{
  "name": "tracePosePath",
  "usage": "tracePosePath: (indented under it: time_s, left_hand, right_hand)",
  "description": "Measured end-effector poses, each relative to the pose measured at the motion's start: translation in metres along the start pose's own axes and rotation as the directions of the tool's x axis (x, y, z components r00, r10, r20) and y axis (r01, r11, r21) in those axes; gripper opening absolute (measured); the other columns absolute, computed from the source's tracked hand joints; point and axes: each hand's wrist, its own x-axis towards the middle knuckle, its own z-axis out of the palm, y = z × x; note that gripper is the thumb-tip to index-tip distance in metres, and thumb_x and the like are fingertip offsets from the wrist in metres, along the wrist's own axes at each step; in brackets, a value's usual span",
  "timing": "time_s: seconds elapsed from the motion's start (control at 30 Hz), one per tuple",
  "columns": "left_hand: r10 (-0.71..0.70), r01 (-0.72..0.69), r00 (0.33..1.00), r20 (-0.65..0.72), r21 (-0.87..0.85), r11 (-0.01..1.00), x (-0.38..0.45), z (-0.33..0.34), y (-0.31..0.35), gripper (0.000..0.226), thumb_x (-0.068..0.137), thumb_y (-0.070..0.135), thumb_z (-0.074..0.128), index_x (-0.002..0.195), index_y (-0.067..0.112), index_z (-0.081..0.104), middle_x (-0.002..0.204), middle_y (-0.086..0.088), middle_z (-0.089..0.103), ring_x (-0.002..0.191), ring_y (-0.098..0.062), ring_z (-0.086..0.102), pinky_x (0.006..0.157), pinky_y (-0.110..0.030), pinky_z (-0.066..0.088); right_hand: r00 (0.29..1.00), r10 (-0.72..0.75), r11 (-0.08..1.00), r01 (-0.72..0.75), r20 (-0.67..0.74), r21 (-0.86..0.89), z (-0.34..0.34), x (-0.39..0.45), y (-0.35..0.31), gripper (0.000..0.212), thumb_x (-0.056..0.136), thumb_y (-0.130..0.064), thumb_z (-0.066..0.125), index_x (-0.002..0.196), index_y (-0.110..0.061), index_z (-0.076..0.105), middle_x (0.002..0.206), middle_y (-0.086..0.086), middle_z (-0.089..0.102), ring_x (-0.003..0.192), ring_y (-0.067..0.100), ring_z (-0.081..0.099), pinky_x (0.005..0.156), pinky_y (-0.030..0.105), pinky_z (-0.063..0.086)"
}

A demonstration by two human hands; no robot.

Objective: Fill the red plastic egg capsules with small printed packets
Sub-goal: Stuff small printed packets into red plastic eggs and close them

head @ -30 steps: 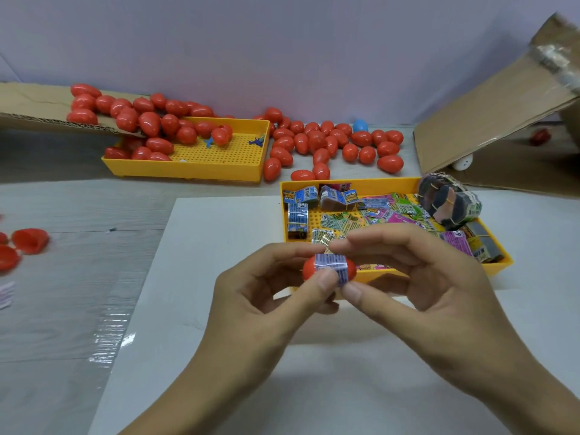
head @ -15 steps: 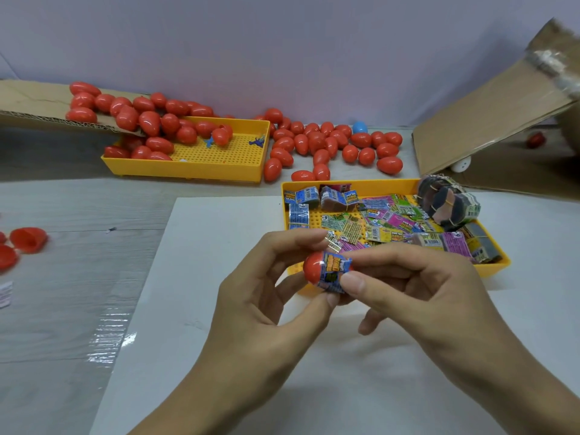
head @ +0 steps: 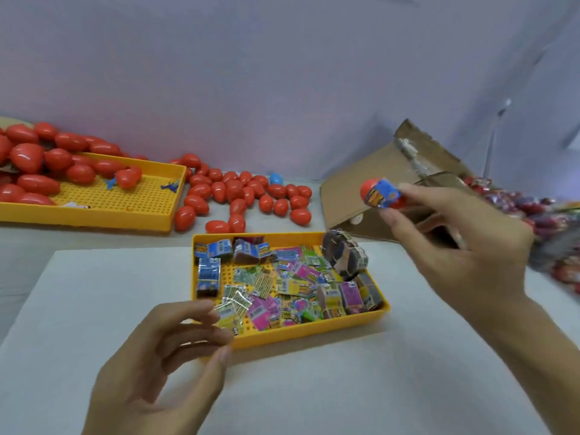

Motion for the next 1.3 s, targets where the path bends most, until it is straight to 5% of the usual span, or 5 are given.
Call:
tracePosePath:
  time_s: [0.23, 0.4, 0.63, 1.03, 1.3]
  left_hand:
    - [-0.218, 0.219, 0.976, 0.024, -0.014, 0.976, 0.004, 0.004, -0.013, 0.088, 0.042, -0.037, 0.077, 0.071, 0.045, 0.074, 0.074, 0.003, 0.073, 0.059, -0.015, 0.073, 0.055, -0.014, 0.056]
    - [-0.232, 0.231, 0.973, -0.007, -0.02, 0.973, 0.001, 0.003, -0.016, 0.081, 0.053, -0.037, 0.069, 0.075, 0.041, 0.074, 0.074, 0.003, 0.072, 0.058, -0.016, 0.072, 0.053, -0.015, 0.056]
    - [-0.221, 0.218, 0.973, 0.064, 0.056, 0.974, 0.014, 0.009, -0.009, 0.023, 0.065, -0.008, 0.075, 0.059, 0.015, 0.073, 0.056, 0.009, 0.065, 0.043, -0.006, 0.066, 0.044, -0.015, 0.053]
    - [0.013, 0.093, 0.916, -0.401, 0.245, 0.965, 0.091, -0.061, -0.002, 0.013, 0.086, 0.001, 0.063, 0.083, 0.013, 0.067, 0.072, 0.0, 0.064, 0.067, -0.019, 0.065, 0.055, -0.029, 0.054]
    - [-0.104, 0.389, 0.92, -0.379, 0.844, 0.37, 0.24, -0.145, -0.027, 0.043, 0.09, 0.009, 0.055, 0.131, 0.022, 0.06, 0.125, -0.006, 0.062, 0.098, -0.029, 0.068, 0.057, -0.035, 0.059]
  right_hand:
    - [0.86, 0.509, 0.798, -0.467, 0.012, -0.381, -0.053, 0.101, 0.135, 0.05, 0.086, -0.051, 0.067, 0.12, -0.014, 0.068, 0.102, 0.005, 0.069, 0.085, 0.017, 0.065, 0.082, 0.021, 0.046]
    - [0.523, 0.853, 0.497, -0.815, 0.008, 0.3, -0.043, 0.104, 0.106, 0.025, 0.088, -0.038, 0.062, 0.086, -0.015, 0.073, 0.062, -0.005, 0.056, 0.049, 0.008, 0.046, 0.044, 0.023, 0.035]
    - [0.501, 0.461, 0.05, -0.839, 0.733, 0.542, 0.045, -0.034, -0.066, 0.033, 0.077, -0.044, 0.07, 0.079, -0.012, 0.075, 0.059, 0.0, 0.055, 0.041, 0.009, 0.044, 0.039, 0.018, 0.028]
    - [0.533, 0.393, -0.122, -0.778, 0.75, 0.617, 0.09, -0.089, -0.12, 0.065, 0.056, -0.07, 0.079, 0.077, -0.008, 0.075, 0.049, 0.01, 0.055, 0.032, 0.019, 0.046, 0.04, 0.016, 0.038]
    - [0.48, 0.362, -0.174, -0.808, 0.799, 0.563, 0.089, -0.084, -0.119, 0.072, 0.047, -0.075, 0.078, 0.075, -0.009, 0.076, 0.049, 0.018, 0.057, 0.033, 0.023, 0.049, 0.038, 0.018, 0.038]
